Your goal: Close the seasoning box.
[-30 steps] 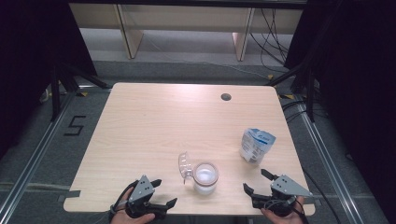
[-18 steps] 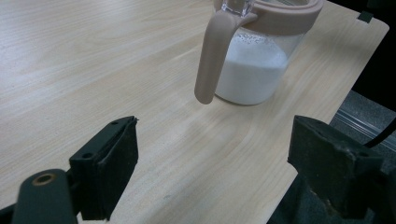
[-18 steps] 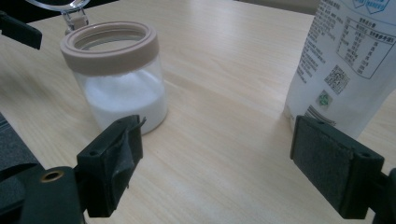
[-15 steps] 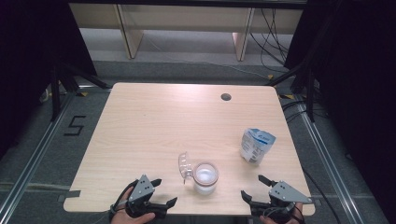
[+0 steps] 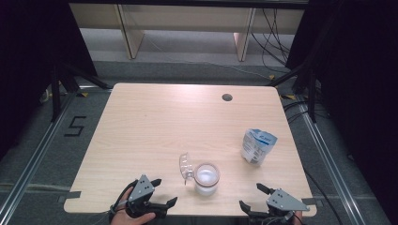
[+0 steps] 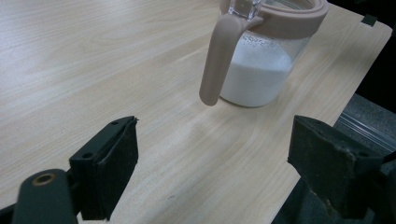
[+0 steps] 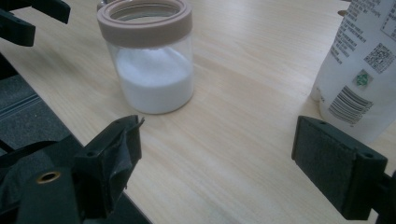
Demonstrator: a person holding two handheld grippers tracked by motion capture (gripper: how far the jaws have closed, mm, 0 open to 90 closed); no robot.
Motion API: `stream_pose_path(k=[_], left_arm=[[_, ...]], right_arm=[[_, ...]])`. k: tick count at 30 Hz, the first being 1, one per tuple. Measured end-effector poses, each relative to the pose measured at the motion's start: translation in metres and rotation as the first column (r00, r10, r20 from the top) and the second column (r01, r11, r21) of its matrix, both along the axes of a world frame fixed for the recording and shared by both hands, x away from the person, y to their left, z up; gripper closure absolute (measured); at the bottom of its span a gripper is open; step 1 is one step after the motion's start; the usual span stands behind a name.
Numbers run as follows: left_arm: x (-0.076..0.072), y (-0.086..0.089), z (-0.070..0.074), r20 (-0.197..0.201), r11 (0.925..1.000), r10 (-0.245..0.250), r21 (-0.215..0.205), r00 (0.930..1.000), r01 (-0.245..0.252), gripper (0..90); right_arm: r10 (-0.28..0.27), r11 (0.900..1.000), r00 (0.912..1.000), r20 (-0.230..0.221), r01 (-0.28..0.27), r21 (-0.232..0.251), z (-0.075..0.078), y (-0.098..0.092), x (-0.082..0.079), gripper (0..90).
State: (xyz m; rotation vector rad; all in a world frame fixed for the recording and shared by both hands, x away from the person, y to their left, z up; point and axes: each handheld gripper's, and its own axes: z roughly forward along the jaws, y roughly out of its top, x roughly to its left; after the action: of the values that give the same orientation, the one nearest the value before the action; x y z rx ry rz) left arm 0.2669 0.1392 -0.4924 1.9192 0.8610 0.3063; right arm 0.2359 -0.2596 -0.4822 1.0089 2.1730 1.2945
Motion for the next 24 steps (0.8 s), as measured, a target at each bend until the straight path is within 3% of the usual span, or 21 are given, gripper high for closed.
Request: stream_pose_path(k=[2, 8, 9, 10, 14, 15, 17, 20, 22, 24], left_arm=[[0.0, 0.001, 0.0, -0.001, 0.9999, -0.006, 0.009, 1.0, 0.006, 15.8], [-0.001, 0.001, 0.004, -0.01, 1.0, 0.002, -0.008, 0.9999, -0.003, 18.0], [-0.001, 0.001, 0.005, -0.011, 1.0, -0.002, -0.007, 0.9999, 0.002, 18.8], [0.0, 0.001, 0.006, 0.003, 0.9998, -0.02, -0.008, 0.9998, 0.02, 19.8], [0.001, 0.0, 0.011, -0.006, 0.9994, -0.007, -0.035, 1.0, 0.007, 26.5], [0.003, 0.0, 0.013, 0.012, 0.999, -0.013, -0.042, 0.9998, 0.014, 28.5], [0.004, -0.001, 0.016, 0.007, 0.9983, 0.001, -0.058, 1.0, -0.001, 34.5], [0.007, -0.001, 0.02, 0.037, 0.9988, 0.007, -0.049, 0.9993, -0.005, 43.7], [0.009, -0.001, 0.022, 0.047, 0.9985, -0.004, -0.054, 0.9989, 0.006, 57.1], [0.011, 0.0, 0.025, 0.086, 0.9991, -0.007, -0.041, 0.9963, 0.01, 71.6]], right_arm=[[0.002, 1.0, 0.9997, -0.025, -0.001, 0.02, 0.0, 0.002, -0.003, 16.6], [0.02, 1.0, 0.9998, 0.001, -0.02, -0.003, -0.001, 0.001, -0.004, 16.6], [0.018, 1.0, 0.9997, -0.015, -0.018, 0.0, -0.001, 0.001, -0.005, 16.6], [0.025, 1.0, 0.9994, -0.022, -0.025, 0.003, -0.001, 0.001, -0.006, 16.6], [0.01, 1.0, 0.9998, -0.015, -0.01, 0.001, -0.001, 0.0, -0.007, 16.6], [0.014, 1.0, 0.9997, -0.019, -0.014, 0.007, -0.001, 0.0, -0.007, 16.7], [0.019, 1.0, 0.9996, -0.02, -0.019, 0.009, -0.001, 0.0, -0.007, 16.8], [0.017, 1.0, 0.9999, 0.0, -0.017, 0.0, -0.001, -0.001, -0.007, 17.1], [0.011, 1.0, 0.9999, 0.0, -0.011, -0.002, -0.001, -0.001, -0.008, 17.3], [0.021, 1.0, 0.9996, -0.019, -0.021, 0.007, -0.001, 0.0, -0.008, 17.5]])
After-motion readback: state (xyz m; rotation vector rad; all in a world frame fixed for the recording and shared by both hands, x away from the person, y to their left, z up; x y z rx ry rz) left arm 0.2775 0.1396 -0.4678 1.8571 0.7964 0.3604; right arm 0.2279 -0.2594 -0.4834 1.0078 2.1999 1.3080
